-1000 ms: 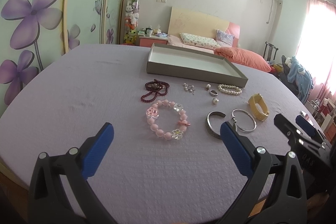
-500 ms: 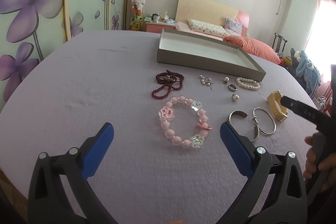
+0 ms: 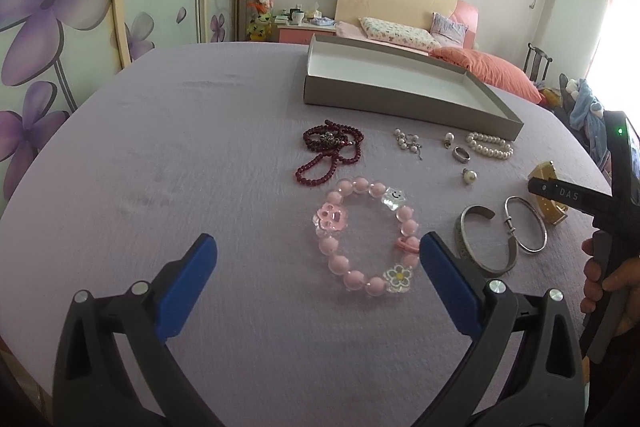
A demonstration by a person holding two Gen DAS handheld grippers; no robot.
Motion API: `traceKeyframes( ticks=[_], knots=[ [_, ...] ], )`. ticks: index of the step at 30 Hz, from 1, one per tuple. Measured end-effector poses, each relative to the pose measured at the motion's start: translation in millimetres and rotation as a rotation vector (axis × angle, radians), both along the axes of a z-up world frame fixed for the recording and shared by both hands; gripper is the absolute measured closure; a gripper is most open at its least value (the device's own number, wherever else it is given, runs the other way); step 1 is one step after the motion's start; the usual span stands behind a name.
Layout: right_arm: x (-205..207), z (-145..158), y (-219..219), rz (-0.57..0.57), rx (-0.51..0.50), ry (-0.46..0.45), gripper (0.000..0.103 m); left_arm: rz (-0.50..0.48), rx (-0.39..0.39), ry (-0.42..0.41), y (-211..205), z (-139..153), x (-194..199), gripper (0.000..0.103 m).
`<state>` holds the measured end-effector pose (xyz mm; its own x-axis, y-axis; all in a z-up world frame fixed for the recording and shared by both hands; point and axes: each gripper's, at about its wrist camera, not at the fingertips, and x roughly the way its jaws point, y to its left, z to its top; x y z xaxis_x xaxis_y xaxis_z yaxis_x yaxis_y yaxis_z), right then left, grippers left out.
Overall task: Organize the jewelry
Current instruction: 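Grasp the pink beaded bracelet with left tool while right tool grasps the yellow watch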
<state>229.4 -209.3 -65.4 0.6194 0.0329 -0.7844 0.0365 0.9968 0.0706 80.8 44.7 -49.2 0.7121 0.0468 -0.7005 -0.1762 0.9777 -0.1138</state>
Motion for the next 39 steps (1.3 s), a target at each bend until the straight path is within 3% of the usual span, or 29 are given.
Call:
traceKeyframes(
  ticks=[2, 5, 16, 26, 29, 30, 39],
  knots=[
    [-2.6, 1.8, -0.3, 0.014, 0.0, -0.018, 0.058, -0.002, 0.004, 0.011, 0.6, -1.0, 3.7, 0.002],
    [-3.3, 4.1, -1.4, 0.024, 0.05, -0.029, 0.064, 0.0, 0.012, 0.024, 1.1, -1.7, 9.4, 0.003],
    [-10.9, 13.1, -6.3, 0.035, 0.107, -0.082, 0.064, -0.022, 0.001, 0.099, 1.2, -13.8, 32.4, 0.041],
    [-13.3, 13.7, -5.2, 0.045, 0.11, -0.086, 0.064, -0.04, 0.031, 0.107, -6.2, -16.6, 41.3, 0.051],
    [-13.2, 14.4, -4.6, 0.047, 0.113, -0.086, 0.064, -0.047, 0.048, 0.107, -9.4, -16.5, 43.8, 0.066],
    [-13.4, 14.7, -4.4, 0.048, 0.112, -0.087, 0.064, -0.051, 0.056, 0.107, -10.8, -16.5, 44.6, 0.078],
    [-22.5, 24.3, 0.7, 0.071, 0.109, -0.115, 0.064, -0.072, 0.055, 0.053, -12.8, -1.6, 35.1, 0.08]
  ],
)
